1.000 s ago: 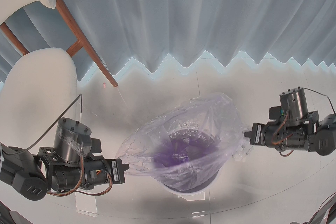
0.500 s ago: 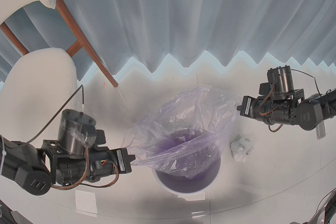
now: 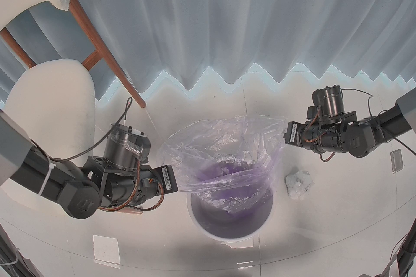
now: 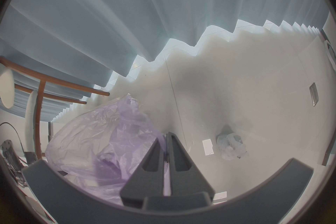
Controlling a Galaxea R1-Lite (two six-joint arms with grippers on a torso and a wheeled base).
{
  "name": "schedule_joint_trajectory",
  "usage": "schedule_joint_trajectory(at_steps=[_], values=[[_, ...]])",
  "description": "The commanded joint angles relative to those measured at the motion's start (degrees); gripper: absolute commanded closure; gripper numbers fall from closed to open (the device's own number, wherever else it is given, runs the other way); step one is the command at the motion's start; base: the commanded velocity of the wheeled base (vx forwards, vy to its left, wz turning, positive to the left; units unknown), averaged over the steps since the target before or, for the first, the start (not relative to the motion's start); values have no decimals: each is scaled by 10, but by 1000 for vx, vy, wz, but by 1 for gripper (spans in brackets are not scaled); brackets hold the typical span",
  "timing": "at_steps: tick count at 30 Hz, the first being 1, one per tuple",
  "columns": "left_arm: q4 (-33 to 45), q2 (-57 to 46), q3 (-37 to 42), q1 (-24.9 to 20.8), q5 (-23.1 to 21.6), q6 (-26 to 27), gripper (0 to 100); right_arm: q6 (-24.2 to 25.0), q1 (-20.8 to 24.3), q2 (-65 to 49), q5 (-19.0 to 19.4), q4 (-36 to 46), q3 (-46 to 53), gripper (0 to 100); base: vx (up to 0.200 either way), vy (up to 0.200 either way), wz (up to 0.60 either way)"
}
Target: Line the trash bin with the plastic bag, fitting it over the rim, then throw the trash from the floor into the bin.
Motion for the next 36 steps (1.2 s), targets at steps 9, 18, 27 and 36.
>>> schedule_joint_trajectory(at_steps=[9,18,27,36], values=[[5,52,-9,3,11,3,100,-31,-4,91,-1,-59,-8,100,0,0,0],[23,54,27,-10,9,30,100,-31,-3,86,2,-60,48,100,0,0,0],[22,105,54,-7,7,72,100,-32,2,79,5,-113,134,100,0,0,0],[21,92,77,-9,2,81,100,-53,4,43,44,-196,259,100,0,0,0]])
